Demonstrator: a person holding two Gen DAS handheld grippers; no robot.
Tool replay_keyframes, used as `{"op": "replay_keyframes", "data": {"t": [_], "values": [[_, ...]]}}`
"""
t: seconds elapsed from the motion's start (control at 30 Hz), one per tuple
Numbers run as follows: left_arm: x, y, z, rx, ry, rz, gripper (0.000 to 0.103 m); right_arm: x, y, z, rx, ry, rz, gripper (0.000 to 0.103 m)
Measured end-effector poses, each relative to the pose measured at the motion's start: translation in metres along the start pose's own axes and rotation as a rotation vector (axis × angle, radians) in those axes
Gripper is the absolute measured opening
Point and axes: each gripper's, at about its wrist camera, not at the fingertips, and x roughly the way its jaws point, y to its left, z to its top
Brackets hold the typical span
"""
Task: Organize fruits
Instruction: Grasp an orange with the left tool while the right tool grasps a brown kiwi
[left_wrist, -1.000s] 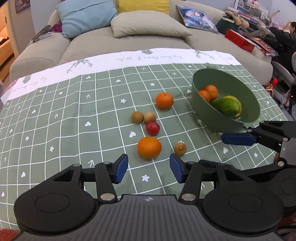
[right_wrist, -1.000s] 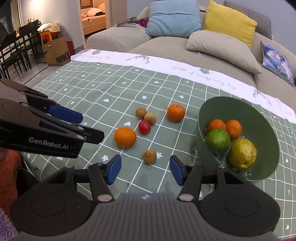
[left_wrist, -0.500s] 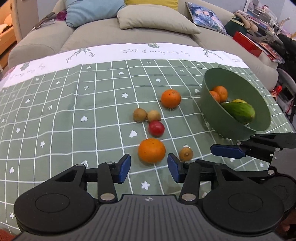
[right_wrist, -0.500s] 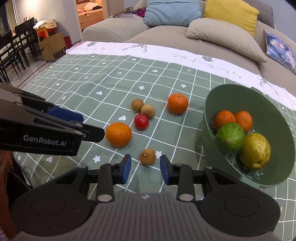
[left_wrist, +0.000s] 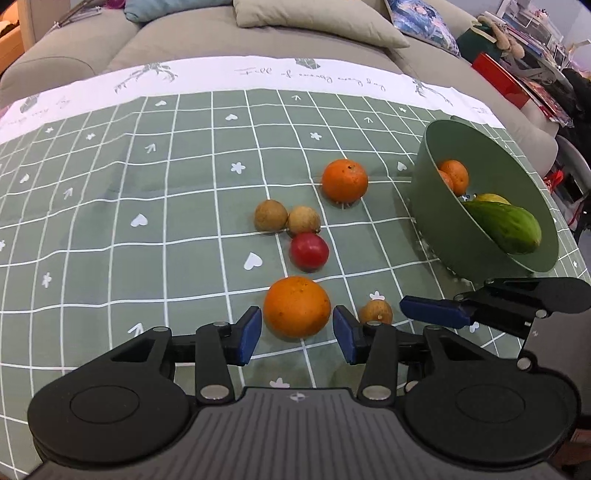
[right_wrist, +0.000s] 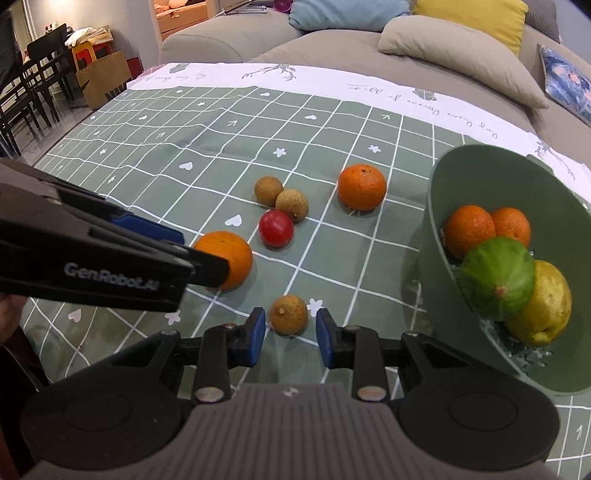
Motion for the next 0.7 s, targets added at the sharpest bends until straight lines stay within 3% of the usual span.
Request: {"op": "replay_keyframes", "data": {"t": [0.2, 0.7], "values": [[0.01, -0.003, 0.004, 0.008, 0.008, 0.019, 0.053, 0.006, -0.001, 0.001, 0.002, 0.011, 0.008, 0.018], [0.013, -0.006, 0.005, 0.025, 0.016, 0.039, 0.047, 0.01, -0.001, 0.0, 0.003, -0.003, 0.02, 0.018]]}}
